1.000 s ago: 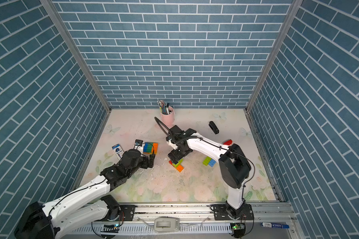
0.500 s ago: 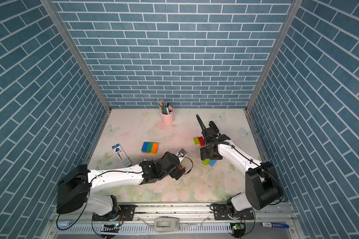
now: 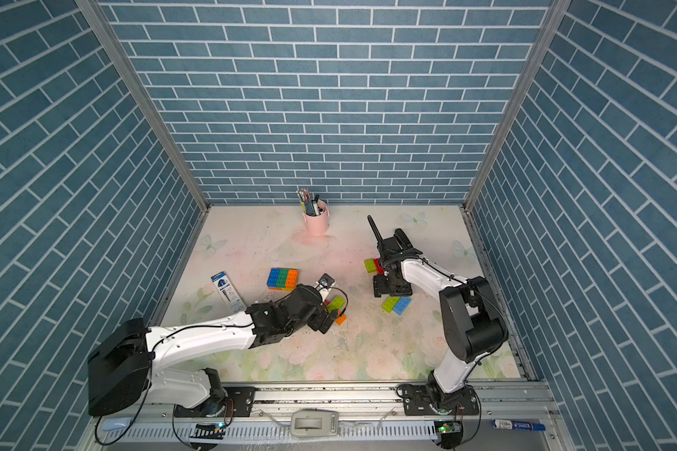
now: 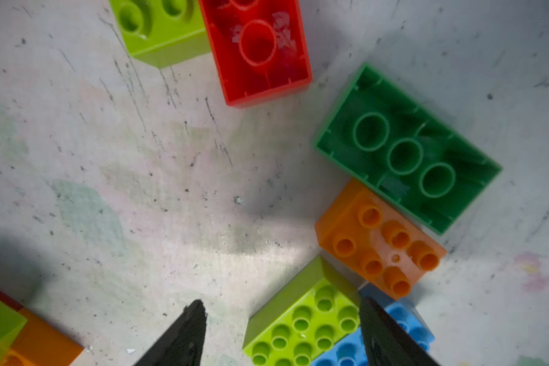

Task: Assemble a rectangle with lego
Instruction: Adjust the lego brick at the center of the board.

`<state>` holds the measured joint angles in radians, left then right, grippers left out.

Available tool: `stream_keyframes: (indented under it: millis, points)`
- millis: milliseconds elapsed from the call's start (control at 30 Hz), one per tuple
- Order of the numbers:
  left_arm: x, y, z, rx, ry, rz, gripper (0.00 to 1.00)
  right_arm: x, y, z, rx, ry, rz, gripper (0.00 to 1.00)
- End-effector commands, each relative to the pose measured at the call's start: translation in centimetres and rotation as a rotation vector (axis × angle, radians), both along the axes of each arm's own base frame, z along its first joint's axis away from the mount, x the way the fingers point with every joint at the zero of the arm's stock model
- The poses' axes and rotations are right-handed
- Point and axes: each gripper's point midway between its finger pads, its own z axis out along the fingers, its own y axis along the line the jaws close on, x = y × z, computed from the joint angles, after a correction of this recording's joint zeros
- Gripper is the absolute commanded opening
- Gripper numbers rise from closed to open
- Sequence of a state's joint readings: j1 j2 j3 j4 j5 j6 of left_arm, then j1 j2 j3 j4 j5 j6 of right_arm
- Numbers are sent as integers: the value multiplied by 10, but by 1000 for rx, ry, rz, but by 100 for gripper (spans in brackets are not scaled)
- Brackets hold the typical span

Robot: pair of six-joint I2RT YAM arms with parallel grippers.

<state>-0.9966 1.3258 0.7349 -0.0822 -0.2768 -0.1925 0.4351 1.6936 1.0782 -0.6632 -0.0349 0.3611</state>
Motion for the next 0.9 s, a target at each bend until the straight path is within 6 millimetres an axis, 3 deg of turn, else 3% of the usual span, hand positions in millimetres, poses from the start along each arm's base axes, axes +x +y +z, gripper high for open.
stream_keyframes:
  millis: [0,167,233,567,700,867]
  points:
    - [4,7,5,-50,3,34,99,3,7,0,39,10,9,77]
    - [8,16,9,-58,-8,61,99,-12,10,4,84,41,-18,77]
    - [6,22,0,-46,3,67,99,-20,12,5,99,55,-21,77]
    - [7,38,2,-53,-4,99,99,-78,25,17,86,153,66,80]
    - [11,40,-1,-75,7,115,99,-70,12,16,-23,141,125,89]
    - [10,40,4,-90,8,119,99,-54,14,11,-63,120,161,93]
